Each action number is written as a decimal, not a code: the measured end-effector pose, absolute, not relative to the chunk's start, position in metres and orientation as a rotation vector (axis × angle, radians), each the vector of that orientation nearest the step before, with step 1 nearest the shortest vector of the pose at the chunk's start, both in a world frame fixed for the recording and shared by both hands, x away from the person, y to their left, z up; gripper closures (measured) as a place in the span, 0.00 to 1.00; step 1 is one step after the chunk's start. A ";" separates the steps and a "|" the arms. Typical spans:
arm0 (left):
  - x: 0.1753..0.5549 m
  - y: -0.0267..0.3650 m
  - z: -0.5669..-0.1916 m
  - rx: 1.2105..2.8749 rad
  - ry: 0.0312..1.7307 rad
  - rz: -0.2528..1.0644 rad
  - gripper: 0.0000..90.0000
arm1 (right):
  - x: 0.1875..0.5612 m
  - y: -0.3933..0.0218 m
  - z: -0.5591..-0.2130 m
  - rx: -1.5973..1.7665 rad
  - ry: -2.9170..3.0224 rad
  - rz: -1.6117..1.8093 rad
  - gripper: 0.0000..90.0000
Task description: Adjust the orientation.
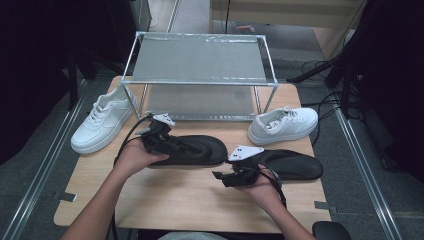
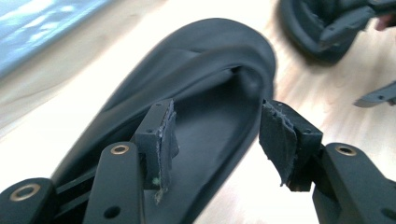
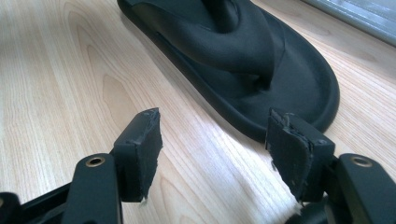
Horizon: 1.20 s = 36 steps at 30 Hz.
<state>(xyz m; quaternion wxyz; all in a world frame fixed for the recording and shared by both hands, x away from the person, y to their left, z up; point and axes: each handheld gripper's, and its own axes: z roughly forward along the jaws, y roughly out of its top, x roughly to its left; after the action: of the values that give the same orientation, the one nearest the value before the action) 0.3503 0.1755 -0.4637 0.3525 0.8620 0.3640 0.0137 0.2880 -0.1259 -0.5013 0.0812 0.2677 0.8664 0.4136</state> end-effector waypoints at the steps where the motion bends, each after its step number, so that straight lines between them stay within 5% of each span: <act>1: 0.352 0.180 -0.464 2.225 0.948 0.039 0.52 | 0.288 -0.125 -0.501 0.799 2.588 1.237 0.42; 9: 0.361 0.209 -0.471 2.220 0.934 0.101 0.62 | 0.291 -0.111 -0.504 0.797 2.587 1.235 0.43; 14: 0.368 0.222 -0.476 2.193 0.946 0.113 0.78 | 0.294 -0.104 -0.503 0.784 2.580 1.247 0.45; 19: 0.382 0.234 -0.483 2.205 0.987 0.157 0.96 | 0.301 -0.095 -0.500 0.780 2.614 1.285 0.60; 25: 0.395 0.241 -0.499 2.198 1.012 0.151 0.99 | 0.311 -0.084 -0.501 0.793 2.652 1.313 0.94; 36: 0.397 0.245 -0.515 2.258 1.006 0.145 1.00 | 0.318 -0.078 -0.511 0.823 2.662 1.304 0.96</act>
<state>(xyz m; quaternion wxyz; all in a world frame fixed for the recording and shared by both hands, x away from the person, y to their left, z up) 0.3968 0.2445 -0.5146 0.3266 0.8619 0.3840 0.0553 0.3177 -0.0782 -0.5111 0.0327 0.2675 0.8648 0.4238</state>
